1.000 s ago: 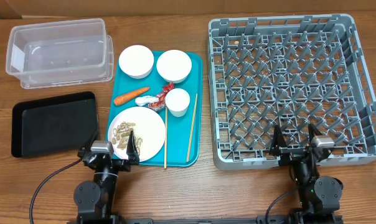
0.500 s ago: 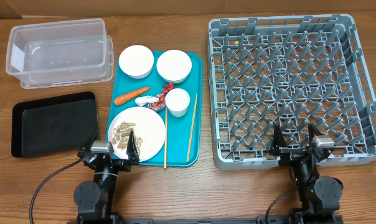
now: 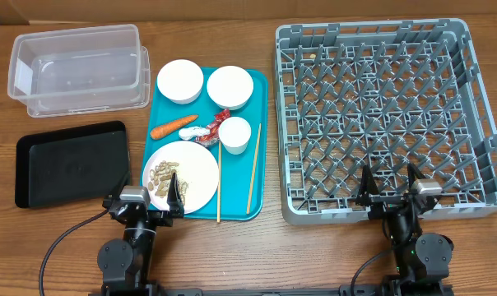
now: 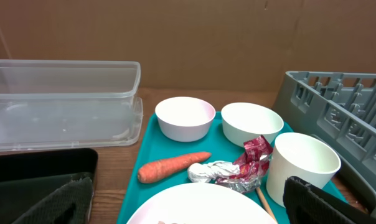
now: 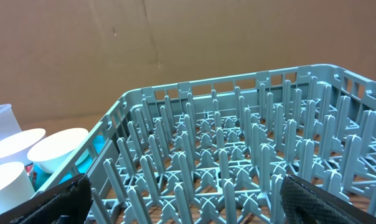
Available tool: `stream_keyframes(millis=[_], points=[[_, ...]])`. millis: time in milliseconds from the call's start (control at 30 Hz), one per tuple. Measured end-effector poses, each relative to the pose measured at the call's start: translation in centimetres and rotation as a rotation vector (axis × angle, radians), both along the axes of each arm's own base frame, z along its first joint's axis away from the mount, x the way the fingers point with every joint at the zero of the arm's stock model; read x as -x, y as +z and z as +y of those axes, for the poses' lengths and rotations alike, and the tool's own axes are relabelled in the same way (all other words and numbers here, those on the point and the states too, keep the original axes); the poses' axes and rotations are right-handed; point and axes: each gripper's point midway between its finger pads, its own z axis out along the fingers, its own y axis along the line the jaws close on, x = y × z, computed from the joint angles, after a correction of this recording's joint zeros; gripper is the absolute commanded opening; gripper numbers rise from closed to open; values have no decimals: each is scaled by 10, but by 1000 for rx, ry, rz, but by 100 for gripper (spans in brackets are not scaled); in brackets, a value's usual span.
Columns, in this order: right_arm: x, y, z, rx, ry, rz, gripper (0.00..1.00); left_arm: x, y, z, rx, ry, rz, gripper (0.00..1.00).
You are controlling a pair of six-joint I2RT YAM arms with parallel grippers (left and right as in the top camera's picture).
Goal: Sort waste into correct bins and load items into the dishwasher
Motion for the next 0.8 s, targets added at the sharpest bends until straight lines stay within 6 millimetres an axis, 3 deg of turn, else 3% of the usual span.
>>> stream_keyframes(millis=[333,667,800], points=[[0,0,0,0,0,1,100,0,0,0,6,1,0,100],[4,-19,0,4,-2,135,100,3,-5,6,14,35,56,100],[6,-5,0,6,0,173,100,10,-8,11,26,68,134,100]])
